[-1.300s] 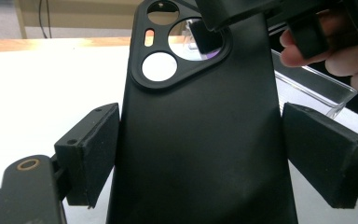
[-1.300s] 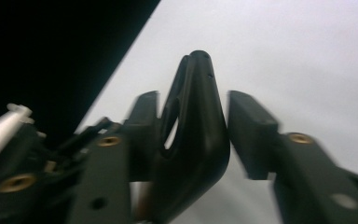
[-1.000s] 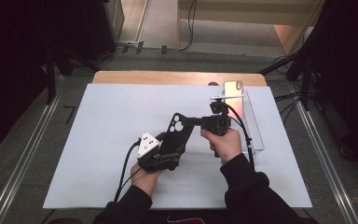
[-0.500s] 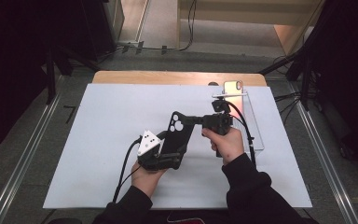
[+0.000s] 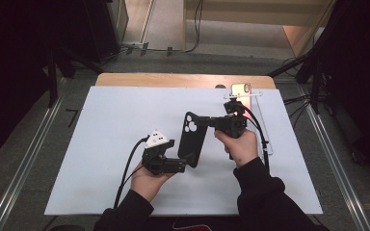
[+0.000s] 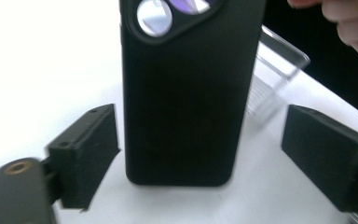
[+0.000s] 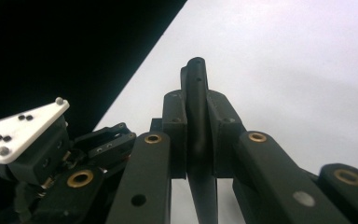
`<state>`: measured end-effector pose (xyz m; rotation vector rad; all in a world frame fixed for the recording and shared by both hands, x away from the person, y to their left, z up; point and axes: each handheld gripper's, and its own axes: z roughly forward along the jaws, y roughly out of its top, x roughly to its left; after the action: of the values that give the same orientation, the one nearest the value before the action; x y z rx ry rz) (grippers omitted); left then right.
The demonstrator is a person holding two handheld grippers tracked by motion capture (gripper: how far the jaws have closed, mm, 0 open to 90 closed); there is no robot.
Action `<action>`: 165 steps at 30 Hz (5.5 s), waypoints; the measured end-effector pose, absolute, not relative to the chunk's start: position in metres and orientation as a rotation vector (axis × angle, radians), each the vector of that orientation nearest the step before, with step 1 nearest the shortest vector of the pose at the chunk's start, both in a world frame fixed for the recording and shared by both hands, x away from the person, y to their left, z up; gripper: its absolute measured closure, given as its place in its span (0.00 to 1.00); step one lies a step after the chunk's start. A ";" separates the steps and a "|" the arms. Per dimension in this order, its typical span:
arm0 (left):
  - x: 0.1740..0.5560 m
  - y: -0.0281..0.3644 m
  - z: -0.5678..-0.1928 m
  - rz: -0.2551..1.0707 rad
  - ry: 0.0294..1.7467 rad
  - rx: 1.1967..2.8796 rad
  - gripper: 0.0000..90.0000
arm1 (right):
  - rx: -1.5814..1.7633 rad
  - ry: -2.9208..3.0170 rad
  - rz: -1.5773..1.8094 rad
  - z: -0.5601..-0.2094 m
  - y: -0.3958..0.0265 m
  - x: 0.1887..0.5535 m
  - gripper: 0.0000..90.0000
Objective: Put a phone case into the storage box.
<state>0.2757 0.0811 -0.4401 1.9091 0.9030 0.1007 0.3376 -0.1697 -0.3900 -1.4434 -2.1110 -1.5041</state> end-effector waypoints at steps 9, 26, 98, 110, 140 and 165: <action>0.286 0.083 -0.432 -0.060 0.890 2.051 0.21 | -1.426 -2.228 -1.523 -0.387 -0.173 0.333 0.86; 0.303 0.098 -0.408 -0.133 0.727 2.151 0.30 | -1.148 -2.395 -1.529 -0.379 -0.186 0.326 0.86; 0.350 0.089 -0.382 -0.307 0.426 2.162 0.85 | -0.931 -2.420 -1.683 -0.375 -0.176 0.319 0.38; 0.357 0.106 -0.372 -0.209 0.651 2.152 0.85 | -0.993 -2.485 -1.611 -0.386 -0.175 0.321 0.26; 0.353 0.095 -0.363 -0.080 0.994 2.078 0.85 | -1.387 -2.596 -1.509 -0.420 -0.130 0.308 0.00; 0.340 0.071 -0.366 -0.110 0.962 2.103 0.85 | -1.477 -2.631 -1.548 -0.424 -0.112 0.306 0.07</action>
<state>0.3397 0.0706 -0.3662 2.1026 0.9620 -0.1099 0.3062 -0.1124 -0.4244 -1.4765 -2.6307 -1.5480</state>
